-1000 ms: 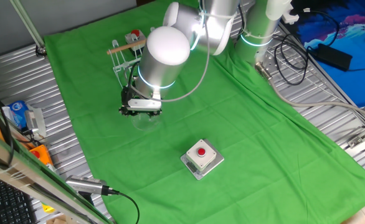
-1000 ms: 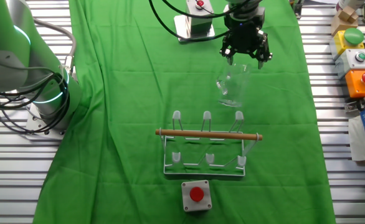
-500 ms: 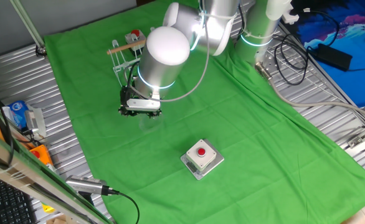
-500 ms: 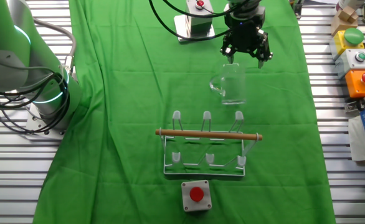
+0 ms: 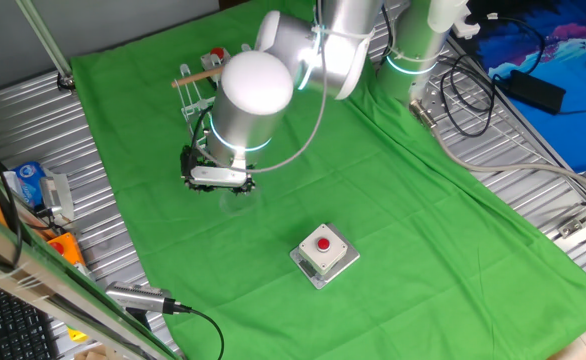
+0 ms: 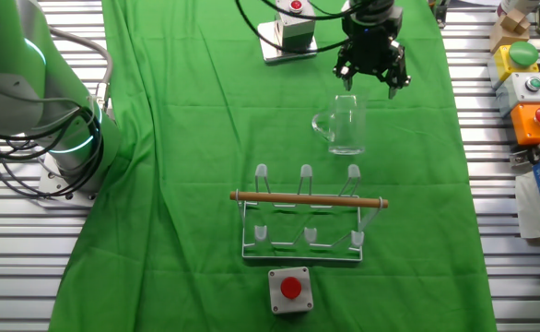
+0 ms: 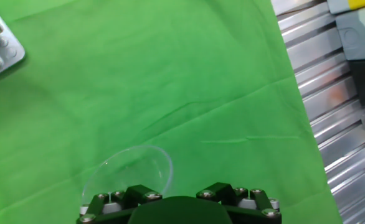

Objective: Put the cup on the cup rack

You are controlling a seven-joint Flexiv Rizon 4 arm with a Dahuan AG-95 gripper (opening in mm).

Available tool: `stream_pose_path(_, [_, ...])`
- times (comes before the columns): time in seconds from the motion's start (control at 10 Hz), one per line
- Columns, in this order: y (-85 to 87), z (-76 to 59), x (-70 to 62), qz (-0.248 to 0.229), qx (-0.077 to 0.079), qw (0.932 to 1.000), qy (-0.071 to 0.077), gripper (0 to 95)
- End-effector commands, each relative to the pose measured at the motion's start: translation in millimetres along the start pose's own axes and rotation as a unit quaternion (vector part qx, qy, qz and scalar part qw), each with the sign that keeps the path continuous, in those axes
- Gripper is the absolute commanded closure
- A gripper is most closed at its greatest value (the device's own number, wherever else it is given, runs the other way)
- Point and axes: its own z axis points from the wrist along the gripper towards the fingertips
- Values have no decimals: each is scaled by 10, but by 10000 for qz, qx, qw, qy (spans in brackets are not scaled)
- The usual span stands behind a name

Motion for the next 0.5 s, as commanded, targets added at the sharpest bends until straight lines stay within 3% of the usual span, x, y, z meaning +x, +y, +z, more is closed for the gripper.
stream_pose_path(0.1, [-27,-27,-8,26,-27,10000,-11,190])
stream_pose_path(0.5, [-94,-70,2,58,-186,9998,-52,190])
